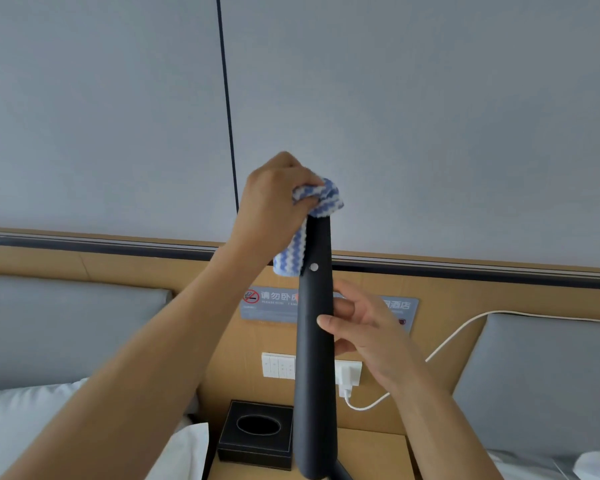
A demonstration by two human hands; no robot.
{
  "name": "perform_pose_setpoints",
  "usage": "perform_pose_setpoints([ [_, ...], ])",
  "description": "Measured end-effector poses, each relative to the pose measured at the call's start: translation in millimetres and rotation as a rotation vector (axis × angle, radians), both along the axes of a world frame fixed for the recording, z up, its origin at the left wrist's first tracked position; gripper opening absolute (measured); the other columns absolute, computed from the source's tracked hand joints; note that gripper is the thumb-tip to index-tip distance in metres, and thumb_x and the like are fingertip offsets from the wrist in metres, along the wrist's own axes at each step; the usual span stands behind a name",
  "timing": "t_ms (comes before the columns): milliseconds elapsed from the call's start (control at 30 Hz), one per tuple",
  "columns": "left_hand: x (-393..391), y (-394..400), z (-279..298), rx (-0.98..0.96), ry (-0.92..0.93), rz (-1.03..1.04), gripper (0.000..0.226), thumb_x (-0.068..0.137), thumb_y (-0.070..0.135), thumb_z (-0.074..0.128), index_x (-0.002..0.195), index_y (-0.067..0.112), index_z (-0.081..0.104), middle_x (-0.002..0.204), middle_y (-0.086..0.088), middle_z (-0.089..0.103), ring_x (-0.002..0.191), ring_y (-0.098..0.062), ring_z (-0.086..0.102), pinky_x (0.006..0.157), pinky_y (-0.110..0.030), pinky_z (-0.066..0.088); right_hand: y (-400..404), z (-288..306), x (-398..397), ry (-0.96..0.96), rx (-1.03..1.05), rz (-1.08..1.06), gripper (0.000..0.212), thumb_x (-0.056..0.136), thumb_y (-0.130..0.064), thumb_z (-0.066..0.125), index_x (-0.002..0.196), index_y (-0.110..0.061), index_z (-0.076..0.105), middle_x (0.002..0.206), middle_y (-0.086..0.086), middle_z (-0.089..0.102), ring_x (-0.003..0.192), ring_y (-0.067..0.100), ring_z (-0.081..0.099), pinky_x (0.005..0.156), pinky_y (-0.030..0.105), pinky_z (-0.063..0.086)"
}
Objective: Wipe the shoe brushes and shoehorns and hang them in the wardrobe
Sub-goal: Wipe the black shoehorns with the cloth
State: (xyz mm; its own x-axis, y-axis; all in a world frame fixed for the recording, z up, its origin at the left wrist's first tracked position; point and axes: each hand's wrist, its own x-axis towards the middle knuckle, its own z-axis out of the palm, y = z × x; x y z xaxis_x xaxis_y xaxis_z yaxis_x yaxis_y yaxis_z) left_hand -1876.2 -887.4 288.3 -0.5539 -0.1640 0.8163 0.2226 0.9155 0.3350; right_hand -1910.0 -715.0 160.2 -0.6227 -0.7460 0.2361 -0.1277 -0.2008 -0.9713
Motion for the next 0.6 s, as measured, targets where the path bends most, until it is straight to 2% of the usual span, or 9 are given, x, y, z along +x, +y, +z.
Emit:
perform_pose_setpoints([
  [167,-8,8,11,-0.021,0.005,-0.026,0.019,0.078,-0.002,0.073,0.096,0.004,0.077,0.097,-0.011,0.064,0.080,-0.020,0.061,0.071,-0.016,0.040,-2,4,-1,0.030,-0.021,-0.031,0.045,0.090,-0.005,0.064,0.129,-0.029,0.062,0.112,0.008,0.074,0.099,0.027,0.072,0.071,0.040,0.061],
  [267,-10,17,1,-0.048,-0.046,-0.065,0.019,0.078,0.000,0.074,0.097,0.004,0.076,0.098,-0.012,0.063,0.082,-0.026,0.063,0.075,-0.028,0.046,-4,7,-4,0.045,-0.067,-0.124,0.046,0.087,-0.011,0.068,0.127,-0.032,0.063,0.116,0.001,0.071,0.100,0.023,0.072,0.071,0.040,0.062],
  [433,-7,30,-32,-0.109,-0.216,-0.172,0.018,0.079,-0.004,0.070,0.094,0.001,0.075,0.095,-0.015,0.065,0.080,-0.033,0.064,0.073,-0.043,0.049,0,8,-17,-0.057,-0.243,-0.331,0.046,0.091,0.004,0.065,0.121,-0.031,0.063,0.111,0.009,0.074,0.102,0.028,0.072,0.076,0.038,0.061],
  [600,-2,34,-48,-0.120,-0.264,-0.178,0.019,0.084,-0.003,0.065,0.098,0.005,0.076,0.097,-0.014,0.064,0.083,-0.030,0.062,0.073,-0.044,0.048,6,4,-18,-0.147,-0.297,-0.251,0.061,0.089,0.011,0.061,0.135,-0.029,0.053,0.126,0.011,0.068,0.118,0.031,0.065,0.093,0.050,0.056],
])
